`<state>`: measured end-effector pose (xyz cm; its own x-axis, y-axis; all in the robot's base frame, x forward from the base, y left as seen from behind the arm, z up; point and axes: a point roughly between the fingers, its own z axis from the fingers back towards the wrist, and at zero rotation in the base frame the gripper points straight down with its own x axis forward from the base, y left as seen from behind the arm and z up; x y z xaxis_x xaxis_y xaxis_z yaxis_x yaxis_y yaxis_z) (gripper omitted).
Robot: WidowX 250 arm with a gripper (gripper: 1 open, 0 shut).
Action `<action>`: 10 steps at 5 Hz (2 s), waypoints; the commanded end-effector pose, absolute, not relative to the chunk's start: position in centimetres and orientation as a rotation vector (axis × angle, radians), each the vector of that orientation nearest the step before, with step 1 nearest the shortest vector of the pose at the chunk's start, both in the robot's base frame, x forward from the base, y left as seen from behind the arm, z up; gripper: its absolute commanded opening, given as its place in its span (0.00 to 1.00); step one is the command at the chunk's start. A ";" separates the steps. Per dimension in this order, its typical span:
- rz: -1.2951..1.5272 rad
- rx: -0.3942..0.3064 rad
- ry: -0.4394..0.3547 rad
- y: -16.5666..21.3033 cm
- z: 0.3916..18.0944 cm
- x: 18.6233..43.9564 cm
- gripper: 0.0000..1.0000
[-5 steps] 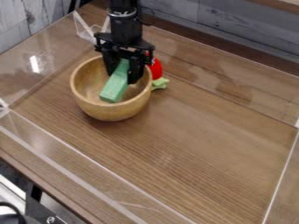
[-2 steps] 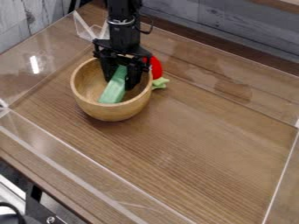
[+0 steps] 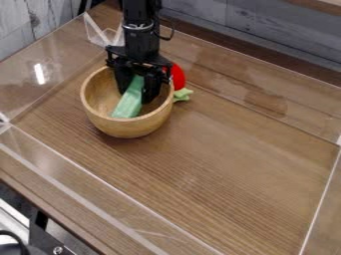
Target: Put the green block in the brown bowl
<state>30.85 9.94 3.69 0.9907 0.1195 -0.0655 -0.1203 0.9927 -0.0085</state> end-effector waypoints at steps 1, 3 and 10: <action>0.128 0.000 0.038 10.4 4.4 31.1 0.00; 0.132 0.006 0.043 10.5 3.9 31.1 0.00; 0.153 0.010 0.052 10.6 3.1 31.3 0.00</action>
<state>30.78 10.16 2.48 0.9867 0.1378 -0.0861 -0.1380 0.9904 0.0039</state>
